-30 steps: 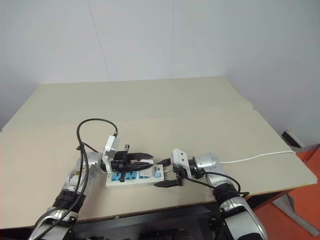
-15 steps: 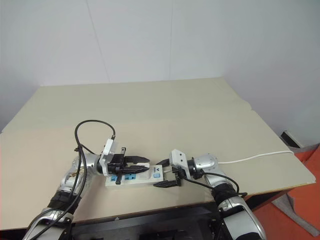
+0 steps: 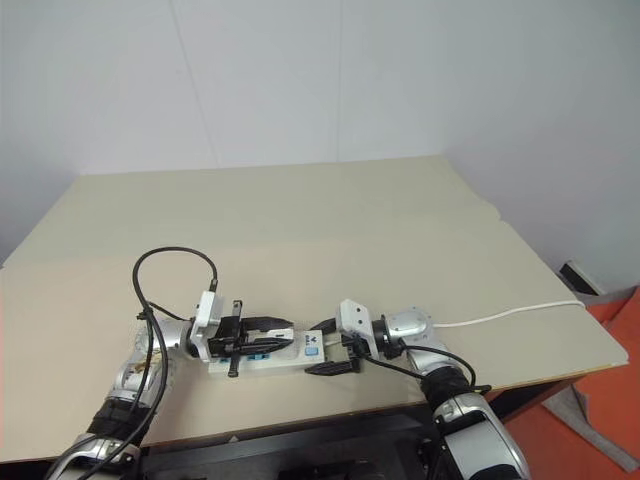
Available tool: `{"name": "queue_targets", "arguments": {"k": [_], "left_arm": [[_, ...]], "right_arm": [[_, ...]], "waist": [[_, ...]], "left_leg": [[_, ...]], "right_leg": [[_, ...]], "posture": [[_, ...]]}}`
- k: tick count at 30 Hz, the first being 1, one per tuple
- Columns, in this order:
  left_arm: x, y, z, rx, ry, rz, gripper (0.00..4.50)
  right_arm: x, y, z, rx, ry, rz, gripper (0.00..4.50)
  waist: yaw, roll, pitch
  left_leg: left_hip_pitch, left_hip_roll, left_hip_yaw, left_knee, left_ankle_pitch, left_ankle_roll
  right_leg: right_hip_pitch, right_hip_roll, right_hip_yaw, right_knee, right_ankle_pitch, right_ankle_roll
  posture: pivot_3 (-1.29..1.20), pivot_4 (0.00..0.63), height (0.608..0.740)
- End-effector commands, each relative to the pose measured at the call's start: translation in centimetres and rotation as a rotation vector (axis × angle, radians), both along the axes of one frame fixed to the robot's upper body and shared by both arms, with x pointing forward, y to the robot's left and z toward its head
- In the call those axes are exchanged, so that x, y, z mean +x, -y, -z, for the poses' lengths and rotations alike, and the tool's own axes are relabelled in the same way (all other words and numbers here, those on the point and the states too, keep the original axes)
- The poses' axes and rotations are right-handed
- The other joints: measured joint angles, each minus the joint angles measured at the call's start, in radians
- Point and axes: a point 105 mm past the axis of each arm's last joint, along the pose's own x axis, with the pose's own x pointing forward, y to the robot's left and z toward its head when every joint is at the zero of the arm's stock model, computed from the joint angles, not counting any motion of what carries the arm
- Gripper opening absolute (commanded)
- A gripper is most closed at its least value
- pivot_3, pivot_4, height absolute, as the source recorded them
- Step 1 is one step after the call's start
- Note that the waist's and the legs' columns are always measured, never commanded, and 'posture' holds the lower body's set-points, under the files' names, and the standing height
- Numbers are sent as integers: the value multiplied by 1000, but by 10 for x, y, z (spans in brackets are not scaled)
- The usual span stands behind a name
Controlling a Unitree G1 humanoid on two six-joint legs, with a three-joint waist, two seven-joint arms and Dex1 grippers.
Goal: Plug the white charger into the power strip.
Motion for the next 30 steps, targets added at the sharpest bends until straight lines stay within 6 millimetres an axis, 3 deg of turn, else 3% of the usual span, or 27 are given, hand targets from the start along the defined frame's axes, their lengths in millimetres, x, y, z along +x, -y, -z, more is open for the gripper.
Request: {"name": "queue_targets", "arguments": {"k": [1,13,24,30], "left_arm": [[-2,-34,43,174,-132,-93,994],[8,-32,37,117,-196,-99,994],[3,-34,27,52,-171,-87,4488],[0,-38,18,65,-147,-67,4488]], "right_arm": [[-6,5,18,-77,-24,-10,3447],[-6,5,19,-77,-11,-5,3447],[-7,5,21,-77,-11,-6,3447],[-6,5,20,-78,-10,-8,3447]], "waist": [[0,1,-1],[4,8,-8],[8,9,-7],[8,8,-6]], "left_leg": [[0,1,0,0,0,0],[1,5,3,0,0,0],[1,6,3,-1,0,-1],[1,6,2,-1,0,-1]], "right_leg": [[0,1,0,0,0,-1],[1,5,-1,0,-4,0],[-3,5,-3,-1,-3,-6],[-3,5,-3,-1,-3,-7]], "posture": [[0,150,740],[0,150,740],[0,150,740],[0,150,740]]}}
